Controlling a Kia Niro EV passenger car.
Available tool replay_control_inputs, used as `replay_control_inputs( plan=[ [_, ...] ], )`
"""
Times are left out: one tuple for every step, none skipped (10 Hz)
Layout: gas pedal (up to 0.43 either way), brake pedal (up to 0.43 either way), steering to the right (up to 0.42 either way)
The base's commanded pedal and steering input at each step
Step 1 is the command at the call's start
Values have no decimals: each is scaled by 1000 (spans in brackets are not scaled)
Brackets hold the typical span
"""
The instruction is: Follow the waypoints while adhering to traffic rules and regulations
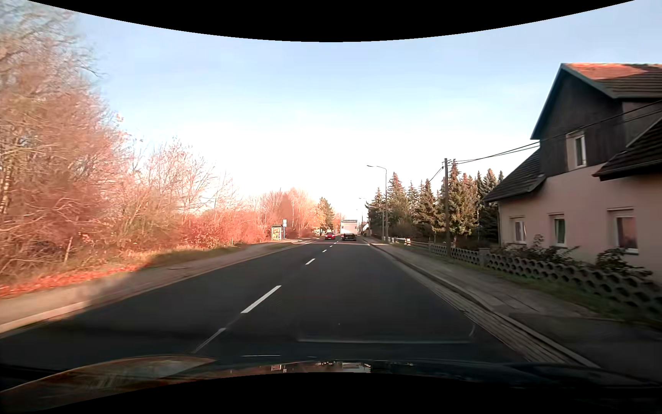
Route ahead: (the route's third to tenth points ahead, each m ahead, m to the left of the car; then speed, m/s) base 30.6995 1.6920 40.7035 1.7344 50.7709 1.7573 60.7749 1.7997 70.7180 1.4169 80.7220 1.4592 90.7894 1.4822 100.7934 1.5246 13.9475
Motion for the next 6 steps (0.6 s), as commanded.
replay_control_inputs(
  plan=[
    [98, 0, -3],
    [98, 0, -2],
    [98, 0, -2],
    [98, 0, -1],
    [98, 0, -1],
    [98, 0, 0]
  ],
)
